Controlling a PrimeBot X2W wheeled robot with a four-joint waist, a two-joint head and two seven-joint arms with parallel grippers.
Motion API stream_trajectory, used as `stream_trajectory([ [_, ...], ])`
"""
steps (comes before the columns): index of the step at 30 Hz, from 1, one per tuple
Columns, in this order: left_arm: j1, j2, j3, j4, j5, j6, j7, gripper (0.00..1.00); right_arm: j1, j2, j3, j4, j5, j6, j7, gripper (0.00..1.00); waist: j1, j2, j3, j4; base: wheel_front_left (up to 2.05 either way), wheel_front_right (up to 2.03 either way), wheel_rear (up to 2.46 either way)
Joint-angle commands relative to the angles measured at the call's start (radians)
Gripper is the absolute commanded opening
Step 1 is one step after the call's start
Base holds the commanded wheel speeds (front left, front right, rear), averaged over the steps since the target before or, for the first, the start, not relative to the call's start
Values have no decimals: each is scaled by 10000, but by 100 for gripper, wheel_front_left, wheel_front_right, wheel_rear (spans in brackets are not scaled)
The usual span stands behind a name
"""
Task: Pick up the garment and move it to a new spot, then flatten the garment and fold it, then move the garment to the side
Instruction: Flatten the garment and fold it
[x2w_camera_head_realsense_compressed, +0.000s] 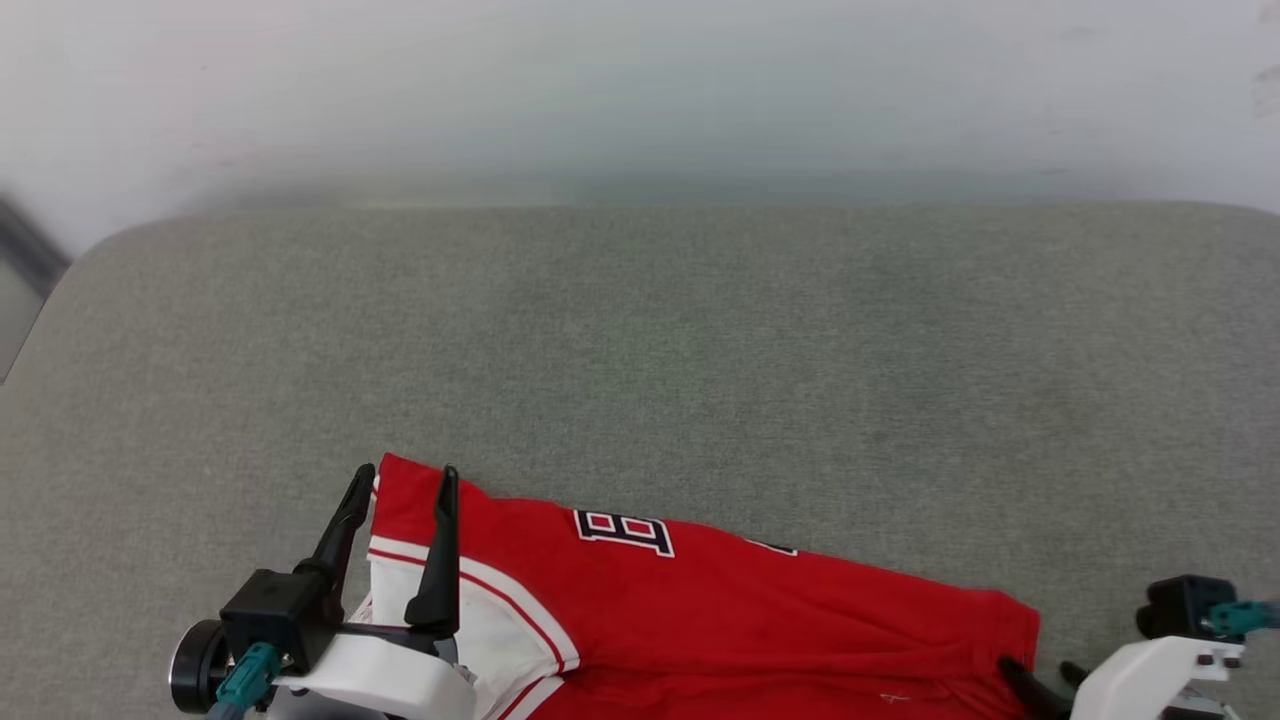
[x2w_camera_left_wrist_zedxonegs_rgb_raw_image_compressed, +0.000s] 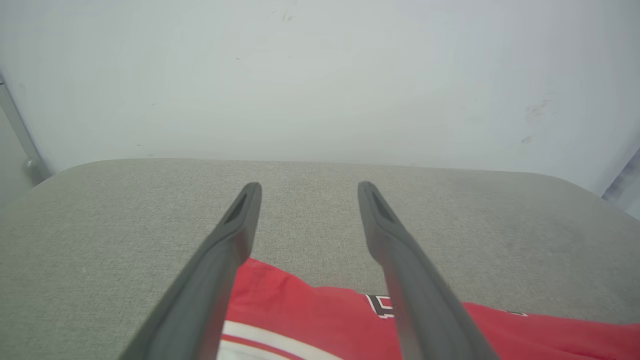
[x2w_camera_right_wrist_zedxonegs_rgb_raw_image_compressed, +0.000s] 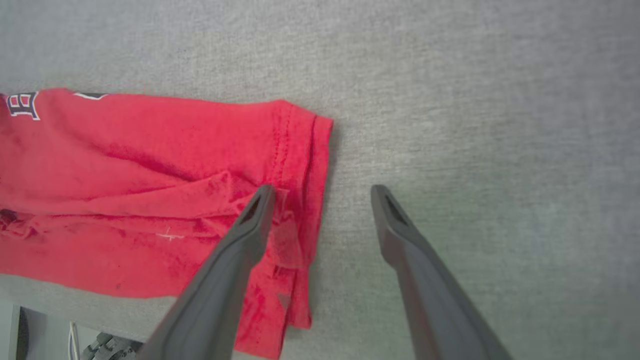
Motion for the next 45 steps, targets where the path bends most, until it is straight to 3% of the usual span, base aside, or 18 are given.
stream_trajectory([
  [1, -151, -51, -9, -43, 72, -22, -63, 100, -153, 32, 85, 103, 87, -4, 72, 100, 0, 0, 178, 142, 0, 0, 0],
  [7, -281, -176, 100, -34, 291, -162, -65, 100, -324, 134, 731, 1012, 381, -2, 654, 100, 0, 0, 489, 325, 0, 0, 0],
  [11, -325, -268, 172, 20, 395, -230, -66, 100, -125, 253, 1157, 1724, 555, -2, 1606, 100, 0, 0, 559, 383, 0, 0, 0],
  [12, -327, -287, 189, 29, 440, -249, -66, 100, -102, 276, 1235, 1804, 602, -2, 1815, 93, 0, 0, 574, 384, 0, 0, 0],
  [13, -328, -308, 203, 39, 470, -264, -66, 100, -115, 308, 1280, 1810, 668, -1, 1928, 41, 0, 0, 588, 388, 0, 0, 0],
  [14, -329, -326, 219, 43, 475, -266, -66, 100, -159, 327, 1318, 1779, 680, 1, 2007, 0, 0, 0, 599, 384, 0, 0, 0],
  [27, -60, -402, 405, 166, 664, -332, -67, 100, -1421, -376, 538, 734, 495, -5, 1621, 0, 0, 0, 281, 101, 0, 0, 0],
  [36, 70, -441, 398, 40, 772, -267, -67, 100, -1451, -804, -1425, 705, 80, -4, 1954, 0, 0, 0, 150, -75, 0, 0, 0],
  [42, 122, -429, 429, -22, 772, -223, -66, 100, -1421, -642, -2427, 284, -104, -4, 2508, 0, 0, 0, 141, -229, 0, 0, 0],
  [45, 86, -412, 428, -2, 779, -248, -66, 100, -1688, -136, -2592, 123, 494, -4, 3022, 0, 0, 0, 152, -314, 0, 0, 0],
])
